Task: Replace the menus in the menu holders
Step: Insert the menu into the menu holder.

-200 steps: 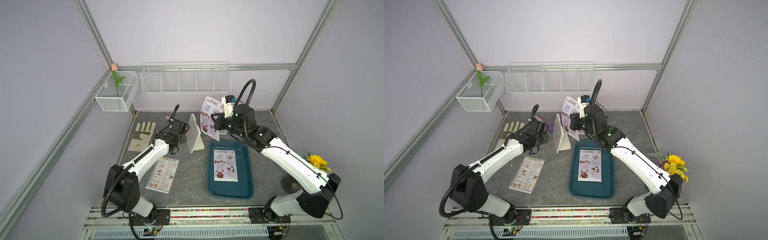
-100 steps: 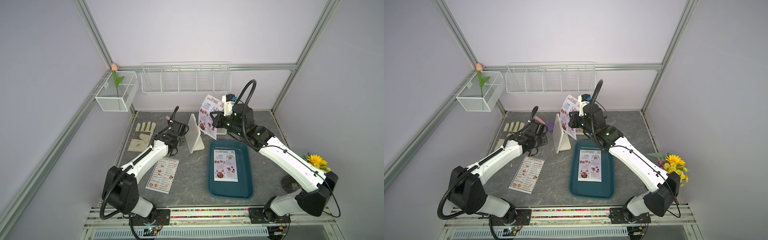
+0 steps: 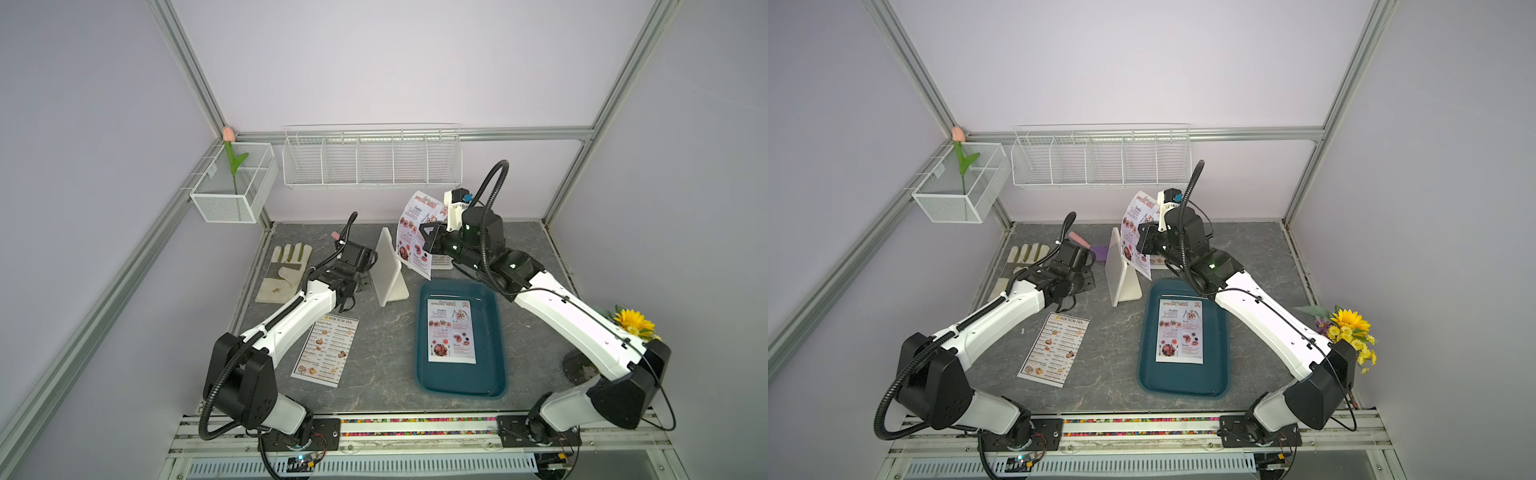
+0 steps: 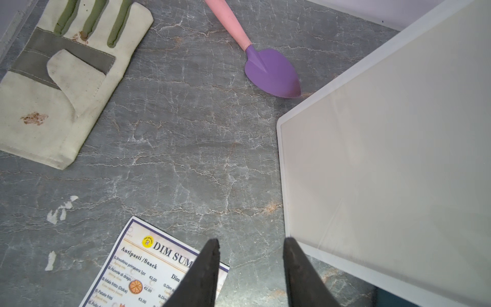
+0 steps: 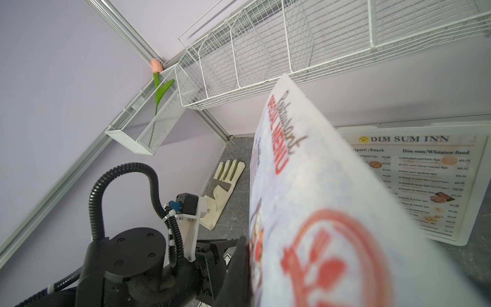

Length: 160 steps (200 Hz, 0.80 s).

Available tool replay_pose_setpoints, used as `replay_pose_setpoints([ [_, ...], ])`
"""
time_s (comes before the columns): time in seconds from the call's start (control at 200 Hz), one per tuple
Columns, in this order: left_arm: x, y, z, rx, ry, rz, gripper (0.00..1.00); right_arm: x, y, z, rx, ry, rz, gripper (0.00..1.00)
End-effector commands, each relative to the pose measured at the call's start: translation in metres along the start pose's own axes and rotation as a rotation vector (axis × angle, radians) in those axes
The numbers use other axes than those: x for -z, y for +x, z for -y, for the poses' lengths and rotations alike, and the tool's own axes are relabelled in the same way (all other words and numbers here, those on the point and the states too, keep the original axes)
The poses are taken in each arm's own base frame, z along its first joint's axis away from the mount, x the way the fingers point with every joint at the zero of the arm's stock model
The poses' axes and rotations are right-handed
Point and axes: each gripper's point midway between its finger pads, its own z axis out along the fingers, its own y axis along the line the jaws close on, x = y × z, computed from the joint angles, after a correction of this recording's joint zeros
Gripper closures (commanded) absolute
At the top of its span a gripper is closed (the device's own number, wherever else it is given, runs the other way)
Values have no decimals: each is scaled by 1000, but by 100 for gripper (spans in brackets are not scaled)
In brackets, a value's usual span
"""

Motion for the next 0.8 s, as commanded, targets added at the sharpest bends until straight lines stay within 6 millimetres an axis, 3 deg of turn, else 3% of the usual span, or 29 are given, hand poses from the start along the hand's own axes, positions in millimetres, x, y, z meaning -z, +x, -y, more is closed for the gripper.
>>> replay_pose_setpoints([
  [0.0, 5, -3, -6, 20, -19, 14, 58, -2, -4, 3, -16, 1, 27, 93],
  [0.795, 6, -6, -3, 18, -9, 13, 59, -10, 4, 8, -22, 3, -3, 93],
])
